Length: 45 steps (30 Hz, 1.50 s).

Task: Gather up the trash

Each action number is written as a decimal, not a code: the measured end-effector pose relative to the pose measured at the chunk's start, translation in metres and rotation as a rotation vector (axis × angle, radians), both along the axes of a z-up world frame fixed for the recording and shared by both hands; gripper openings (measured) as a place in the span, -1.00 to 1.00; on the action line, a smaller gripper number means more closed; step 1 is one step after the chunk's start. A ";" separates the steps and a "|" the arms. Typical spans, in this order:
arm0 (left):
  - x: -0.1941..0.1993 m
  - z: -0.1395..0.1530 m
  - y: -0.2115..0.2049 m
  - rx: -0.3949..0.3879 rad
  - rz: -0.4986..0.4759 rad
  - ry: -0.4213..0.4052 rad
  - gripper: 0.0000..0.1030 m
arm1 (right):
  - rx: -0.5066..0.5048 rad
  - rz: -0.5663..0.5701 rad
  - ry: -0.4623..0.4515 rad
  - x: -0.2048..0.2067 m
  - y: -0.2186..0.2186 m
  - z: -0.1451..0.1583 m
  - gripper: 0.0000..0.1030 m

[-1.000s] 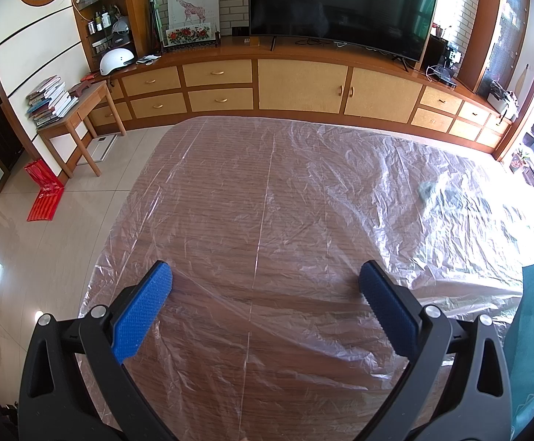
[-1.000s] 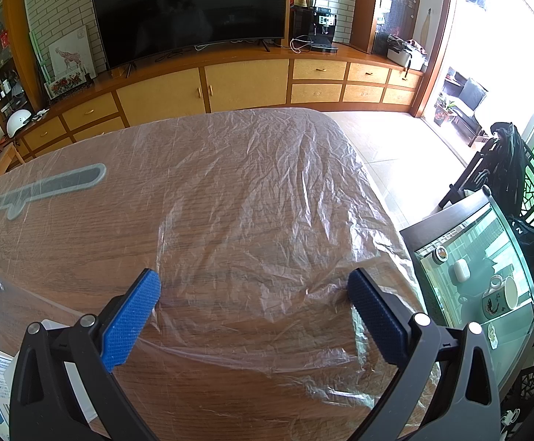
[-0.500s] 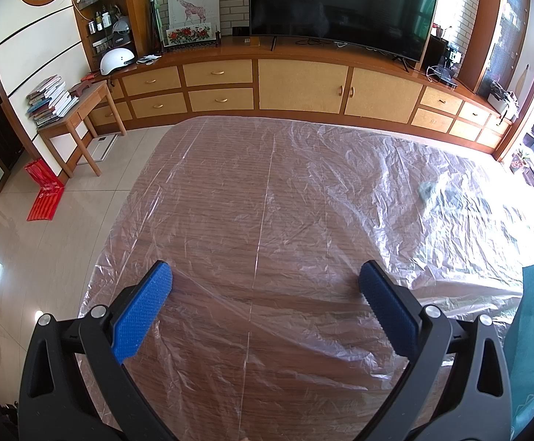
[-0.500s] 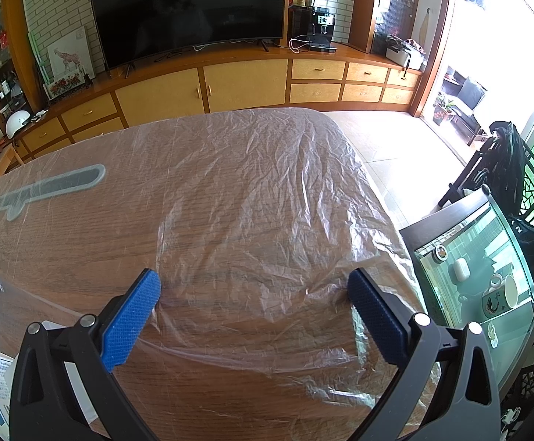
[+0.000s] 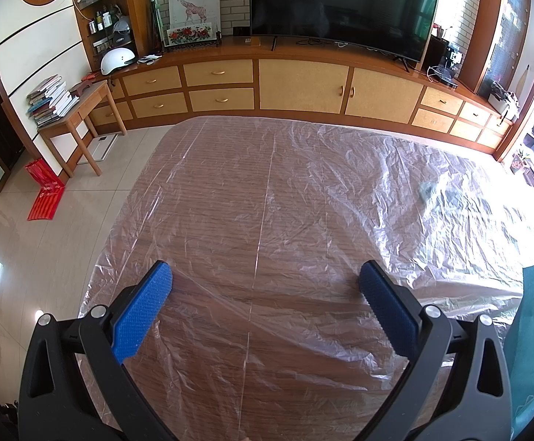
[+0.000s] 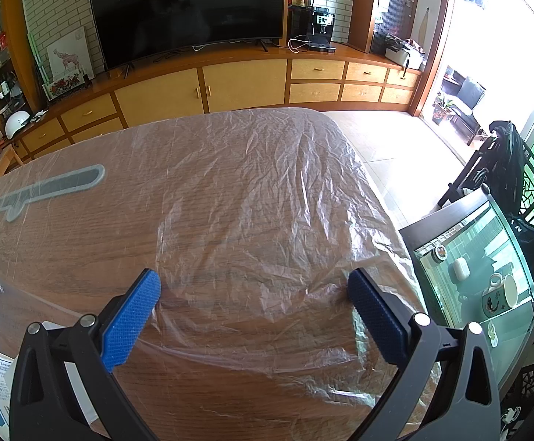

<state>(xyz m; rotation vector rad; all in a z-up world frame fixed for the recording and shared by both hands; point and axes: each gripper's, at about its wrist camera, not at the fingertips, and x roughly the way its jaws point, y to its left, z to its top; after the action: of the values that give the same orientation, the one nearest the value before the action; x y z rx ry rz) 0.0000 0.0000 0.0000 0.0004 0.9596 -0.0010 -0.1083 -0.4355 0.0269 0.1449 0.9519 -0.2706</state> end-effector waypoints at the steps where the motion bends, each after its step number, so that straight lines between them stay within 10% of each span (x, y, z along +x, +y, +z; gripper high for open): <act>1: 0.000 0.000 0.000 0.000 0.000 0.000 0.97 | 0.000 0.000 0.000 0.000 0.000 0.000 0.93; 35: -0.006 0.007 0.007 -0.031 0.022 0.021 0.97 | 0.022 -0.048 -0.013 -0.007 -0.008 0.023 0.92; 40: -0.057 0.054 -0.022 -0.048 -0.167 -0.089 0.97 | 0.069 0.065 -0.142 -0.063 0.016 0.087 0.92; 45: -0.133 0.053 -0.058 -0.021 -0.411 -0.030 0.97 | 0.078 0.305 -0.149 -0.115 0.093 0.112 0.92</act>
<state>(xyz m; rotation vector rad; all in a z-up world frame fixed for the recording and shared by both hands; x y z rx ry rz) -0.1332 -0.0578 0.0528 0.1777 0.9155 -0.3884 -0.2235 -0.3429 0.1389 0.0882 0.8229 0.0582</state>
